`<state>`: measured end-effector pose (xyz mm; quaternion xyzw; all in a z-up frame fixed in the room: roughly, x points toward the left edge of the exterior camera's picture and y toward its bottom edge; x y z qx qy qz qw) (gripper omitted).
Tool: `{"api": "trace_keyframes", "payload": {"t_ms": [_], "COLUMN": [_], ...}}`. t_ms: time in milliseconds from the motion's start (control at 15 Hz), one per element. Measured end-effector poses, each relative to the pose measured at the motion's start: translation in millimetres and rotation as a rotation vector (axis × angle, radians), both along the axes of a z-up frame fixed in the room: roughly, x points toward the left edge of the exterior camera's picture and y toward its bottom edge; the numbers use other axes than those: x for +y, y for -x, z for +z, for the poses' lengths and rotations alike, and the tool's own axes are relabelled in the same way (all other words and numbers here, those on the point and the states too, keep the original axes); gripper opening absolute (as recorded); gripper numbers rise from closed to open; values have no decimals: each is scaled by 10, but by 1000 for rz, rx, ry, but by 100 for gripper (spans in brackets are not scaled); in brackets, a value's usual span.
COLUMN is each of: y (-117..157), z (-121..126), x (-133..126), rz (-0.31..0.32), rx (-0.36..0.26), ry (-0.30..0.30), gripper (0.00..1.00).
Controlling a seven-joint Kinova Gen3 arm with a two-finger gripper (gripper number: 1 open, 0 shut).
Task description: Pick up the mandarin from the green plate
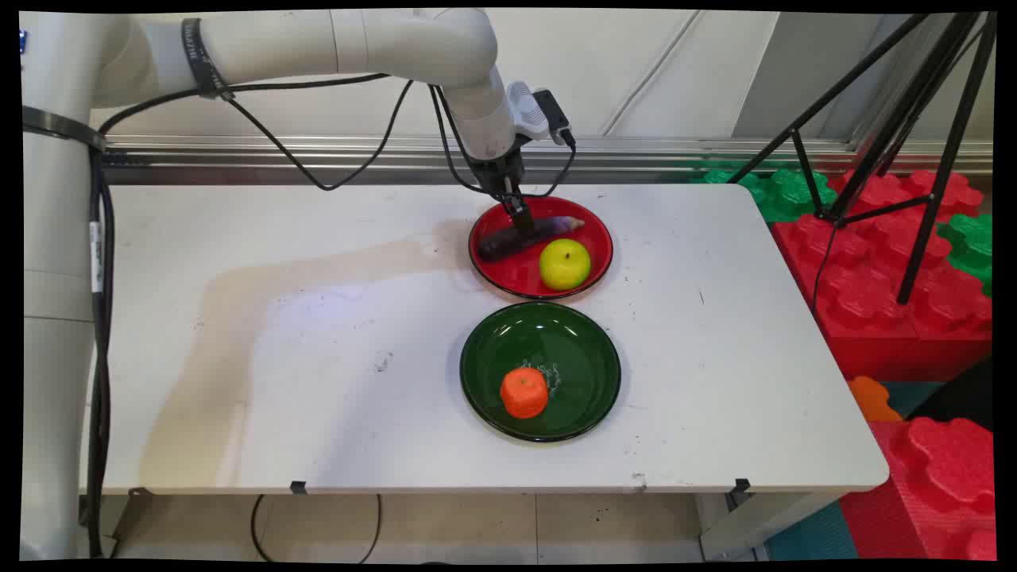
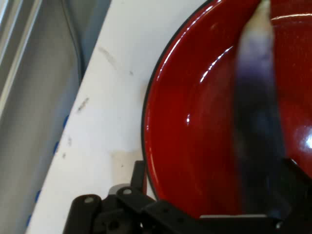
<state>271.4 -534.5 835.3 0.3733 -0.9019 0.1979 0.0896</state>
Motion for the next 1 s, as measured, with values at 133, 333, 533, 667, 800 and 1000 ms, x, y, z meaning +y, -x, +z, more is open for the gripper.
{"api": "trace_keyframes", "payload": {"t_ms": [133, 333, 533, 667, 800, 1000], "y": [-18, -41, -43, -37, -31, -32], "z": [36, 135, 256, 407, 545, 789], "x": [20, 76, 135, 200, 263, 415], "rz": [-9, -35, -59, -73, -74, -70], "rx": [-8, -12, -9, 0, 15, 42], "ry": [12, 35, 57, 84, 108, 144], "gripper": [100, 100, 100, 100, 100, 100]}}
